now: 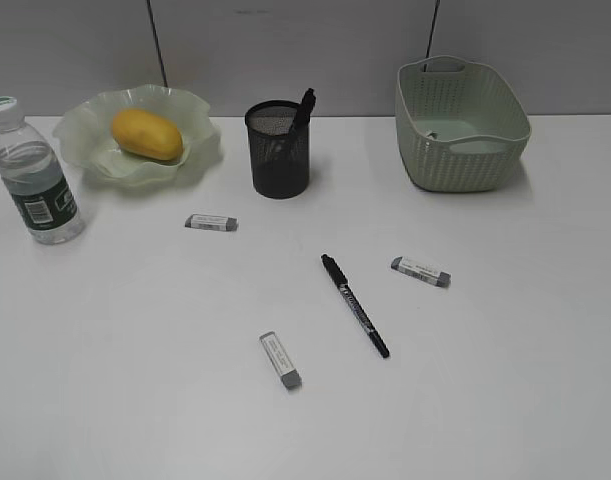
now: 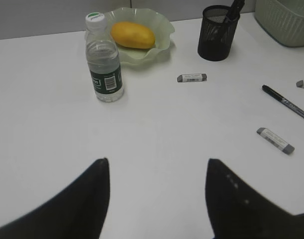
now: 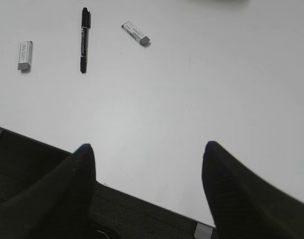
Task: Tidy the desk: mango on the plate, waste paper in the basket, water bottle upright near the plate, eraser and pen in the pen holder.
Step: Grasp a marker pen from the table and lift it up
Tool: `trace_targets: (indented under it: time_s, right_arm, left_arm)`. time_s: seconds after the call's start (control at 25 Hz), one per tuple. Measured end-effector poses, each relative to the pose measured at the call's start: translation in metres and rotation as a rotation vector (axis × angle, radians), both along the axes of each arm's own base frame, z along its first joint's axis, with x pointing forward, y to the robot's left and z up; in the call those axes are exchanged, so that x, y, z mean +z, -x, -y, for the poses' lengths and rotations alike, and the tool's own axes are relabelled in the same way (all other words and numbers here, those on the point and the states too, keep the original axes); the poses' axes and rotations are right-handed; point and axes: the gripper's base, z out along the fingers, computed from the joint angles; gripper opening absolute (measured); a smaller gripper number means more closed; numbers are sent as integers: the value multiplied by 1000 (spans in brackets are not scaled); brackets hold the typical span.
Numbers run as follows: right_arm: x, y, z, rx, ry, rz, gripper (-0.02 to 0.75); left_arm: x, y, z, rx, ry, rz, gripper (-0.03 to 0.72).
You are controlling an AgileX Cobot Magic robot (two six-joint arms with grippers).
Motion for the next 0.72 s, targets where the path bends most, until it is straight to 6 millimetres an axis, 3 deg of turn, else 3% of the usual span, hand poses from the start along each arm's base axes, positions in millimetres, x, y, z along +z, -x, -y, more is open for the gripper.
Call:
trace_targets:
  time_s: [0.24,0.44,0.56,0.72]
  right_arm:
    - [0,0,0,0,-1,1,530]
    - [2,-4,-2,3,-5,-11,530]
    - [10,-18,-8,6,9,-36,530]
    - [19,-52,-22,7,25,-75,530]
  left_arm:
    - [-18,-2,-2,16,-41,-75,466]
    - [-21,-5,-3,23,-50,-74,466]
    - [-21,-5,-4,25,-53,-74,466]
    - [-21,-5,-4,26,-54,-74,466]
